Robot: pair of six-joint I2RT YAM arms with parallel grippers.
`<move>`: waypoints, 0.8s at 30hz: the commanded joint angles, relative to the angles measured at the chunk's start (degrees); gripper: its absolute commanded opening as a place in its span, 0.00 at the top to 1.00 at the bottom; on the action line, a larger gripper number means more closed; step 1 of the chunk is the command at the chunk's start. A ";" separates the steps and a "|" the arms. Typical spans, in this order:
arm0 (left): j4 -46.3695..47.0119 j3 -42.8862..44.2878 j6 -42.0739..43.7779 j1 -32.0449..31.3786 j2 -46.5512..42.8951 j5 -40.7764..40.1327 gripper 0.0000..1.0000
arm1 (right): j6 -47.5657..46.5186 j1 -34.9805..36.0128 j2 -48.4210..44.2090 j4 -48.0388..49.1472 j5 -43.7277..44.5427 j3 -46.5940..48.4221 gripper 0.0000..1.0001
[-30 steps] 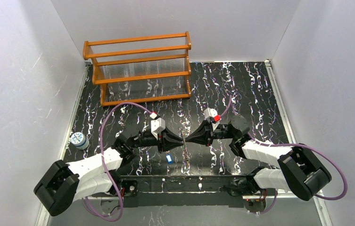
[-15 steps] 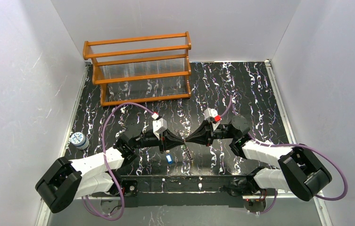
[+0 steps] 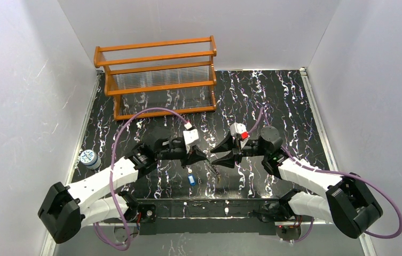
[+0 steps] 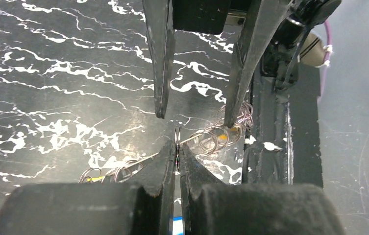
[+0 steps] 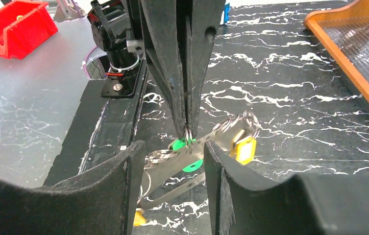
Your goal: Put the keys on the keyring
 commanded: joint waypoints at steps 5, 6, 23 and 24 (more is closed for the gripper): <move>-35.60 14.68 17.24 -5.19 3.94 -11.14 1.00 | -0.45 1.87 2.26 -0.83 0.12 3.43 0.47; -36.97 15.72 17.89 -5.96 4.79 -12.16 1.00 | 0.24 2.26 3.06 0.80 0.33 3.32 0.47; -34.29 17.20 17.69 -8.77 5.60 -11.65 1.00 | 3.05 4.58 10.11 7.87 2.07 1.10 0.50; -33.93 17.05 17.47 -8.77 5.49 -11.51 1.00 | 3.03 4.64 10.36 7.95 2.07 1.06 0.50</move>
